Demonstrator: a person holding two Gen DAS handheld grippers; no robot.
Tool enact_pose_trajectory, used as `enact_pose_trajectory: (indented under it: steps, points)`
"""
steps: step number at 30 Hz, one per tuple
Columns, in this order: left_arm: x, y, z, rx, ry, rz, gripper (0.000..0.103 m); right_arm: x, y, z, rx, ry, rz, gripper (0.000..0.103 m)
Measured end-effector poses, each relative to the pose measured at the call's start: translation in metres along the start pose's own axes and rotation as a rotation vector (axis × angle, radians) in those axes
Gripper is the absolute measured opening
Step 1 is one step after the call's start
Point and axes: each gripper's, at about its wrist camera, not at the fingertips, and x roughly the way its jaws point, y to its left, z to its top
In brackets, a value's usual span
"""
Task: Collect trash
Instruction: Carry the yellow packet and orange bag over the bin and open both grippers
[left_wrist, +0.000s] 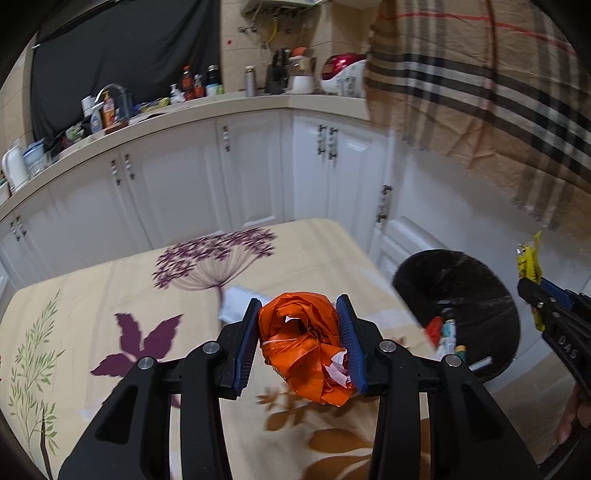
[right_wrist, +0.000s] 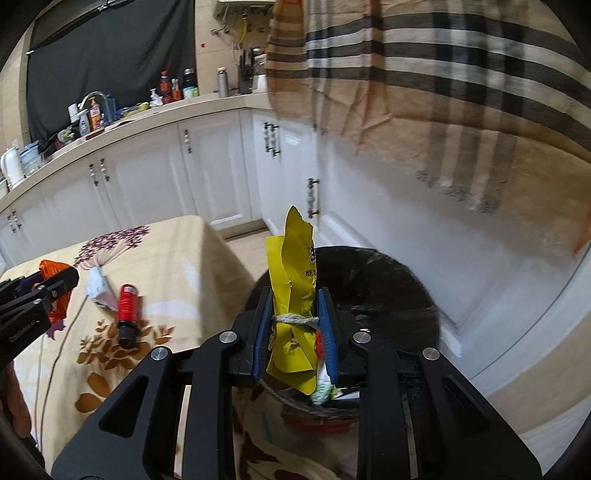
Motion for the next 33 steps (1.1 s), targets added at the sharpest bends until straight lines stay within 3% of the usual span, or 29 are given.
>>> enact_pose_trajectory:
  steps: [12,22,33]
  points:
    - [-0.001,-0.062,0.017,0.073,-0.050,-0.107,0.042,0.001,-0.035,-0.001,0.027,-0.012,-0.089,0.024]
    - [0.008,-0.092,0.026,0.103,-0.079,-0.140,0.042,0.004,-0.055,0.001,0.041,-0.027,-0.144,0.024]
    - [0.034,-0.122,0.038,0.129,-0.113,-0.157,0.042,0.014,-0.065,0.005,0.057,-0.040,-0.145,0.024]
